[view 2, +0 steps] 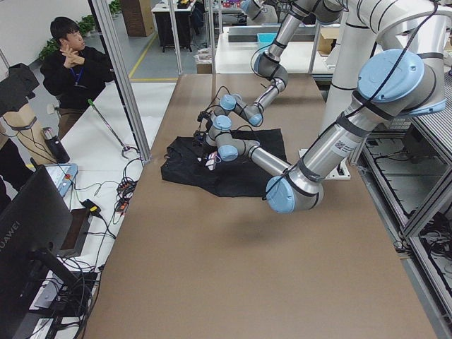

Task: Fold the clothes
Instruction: 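Move both grippers to the hem corners nearest the robot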

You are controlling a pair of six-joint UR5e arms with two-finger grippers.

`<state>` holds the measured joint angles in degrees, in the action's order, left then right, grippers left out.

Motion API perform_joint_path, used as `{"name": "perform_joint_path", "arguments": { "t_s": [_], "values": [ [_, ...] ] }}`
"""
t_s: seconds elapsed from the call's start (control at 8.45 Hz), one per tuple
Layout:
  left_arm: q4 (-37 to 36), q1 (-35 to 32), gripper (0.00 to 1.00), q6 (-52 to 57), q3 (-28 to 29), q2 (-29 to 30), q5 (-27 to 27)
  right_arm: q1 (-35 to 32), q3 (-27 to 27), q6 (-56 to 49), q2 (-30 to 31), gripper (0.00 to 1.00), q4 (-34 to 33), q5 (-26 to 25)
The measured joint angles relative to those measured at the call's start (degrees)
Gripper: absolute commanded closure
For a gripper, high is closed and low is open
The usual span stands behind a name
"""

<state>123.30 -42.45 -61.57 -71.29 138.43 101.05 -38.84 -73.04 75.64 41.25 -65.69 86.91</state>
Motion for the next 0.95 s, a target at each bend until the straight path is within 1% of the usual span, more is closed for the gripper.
{"name": "perform_joint_path", "arguments": {
  "t_s": [0.12, 0.24, 0.47, 0.71, 0.83, 0.95],
  "values": [
    [-0.14, 0.07, 0.00, -0.49, -2.13, -1.08, -0.11, 0.04, -5.76, -2.17, 4.58, 0.05, -0.19, 0.52],
    [-0.28, 0.33, 0.00, -1.41, -5.51, -3.52, -0.38, 0.51, -12.20, -3.25, 9.95, 0.06, -0.41, 1.59],
    [-0.42, 2.13, 0.00, -5.89, -14.19, -10.82, -0.93, 4.13, -23.90, -3.01, 19.32, 0.06, -1.29, 3.09],
    [-0.30, 6.16, 0.00, -13.87, -24.39, -19.16, -1.82, 8.71, -33.42, 2.88, 28.12, 0.06, -0.84, 2.24],
    [-0.17, 9.54, 0.00, -20.23, -29.94, -23.42, -4.36, 11.66, -37.75, 6.69, 31.93, 0.06, -0.55, 0.47],
    [-0.15, 13.91, 0.00, -24.79, -34.86, -27.21, -8.85, 14.70, -41.40, 10.33, 35.17, 0.06, -0.41, -1.95]
  ]
}}
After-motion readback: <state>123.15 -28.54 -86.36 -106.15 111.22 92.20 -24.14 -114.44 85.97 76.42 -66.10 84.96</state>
